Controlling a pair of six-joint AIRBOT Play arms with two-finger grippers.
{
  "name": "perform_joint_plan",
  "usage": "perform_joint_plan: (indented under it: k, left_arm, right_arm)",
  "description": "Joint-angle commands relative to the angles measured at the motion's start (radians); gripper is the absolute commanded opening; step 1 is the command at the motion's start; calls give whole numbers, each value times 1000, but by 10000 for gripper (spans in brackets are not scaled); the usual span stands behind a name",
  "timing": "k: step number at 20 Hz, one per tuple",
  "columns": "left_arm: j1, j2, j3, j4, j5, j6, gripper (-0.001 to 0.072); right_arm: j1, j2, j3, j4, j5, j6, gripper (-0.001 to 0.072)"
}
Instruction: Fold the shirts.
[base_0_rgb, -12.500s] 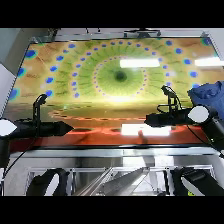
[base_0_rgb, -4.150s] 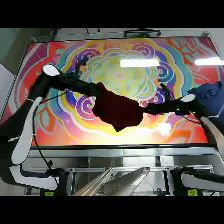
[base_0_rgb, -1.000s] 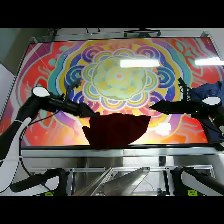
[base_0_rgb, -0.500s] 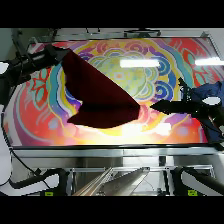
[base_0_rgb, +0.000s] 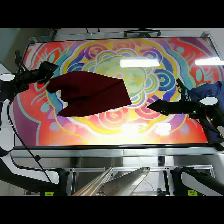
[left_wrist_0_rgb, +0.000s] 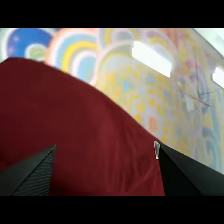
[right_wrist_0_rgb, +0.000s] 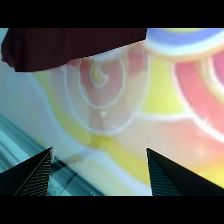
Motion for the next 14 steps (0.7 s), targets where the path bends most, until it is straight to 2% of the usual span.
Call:
perform_joint_plan:
  k: [1, 3, 4, 7, 8, 13, 14]
  left_arm:
    - [95, -34, 7, 12, -69, -1, 708]
    - [141, -33, 7, 19, -118, 0, 708]
    - [157, -33, 6, 19, -139, 7, 707]
    - [185, -33, 6, 19, -180, 13, 707]
    - [189, -32, 6, 19, -183, 32, 707]
    - [191, -33, 6, 48, -150, 133, 706]
    - [191, -33, 6, 97, -134, 133, 706]
  right_arm:
    - [109, -32, 0, -5, -212, 31, 636]
    - [156, -116, 43, -5, -348, 66, 636]
    - [169, -177, 86, -5, -365, 86, 635]
    - [205, -409, 283, -5, -332, 129, 630]
    - [218, -482, 356, -5, -310, 146, 553]
    - [266, -715, 599, -35, -208, 290, 545]
    - [275, -734, 621, -34, -186, 293, 494]
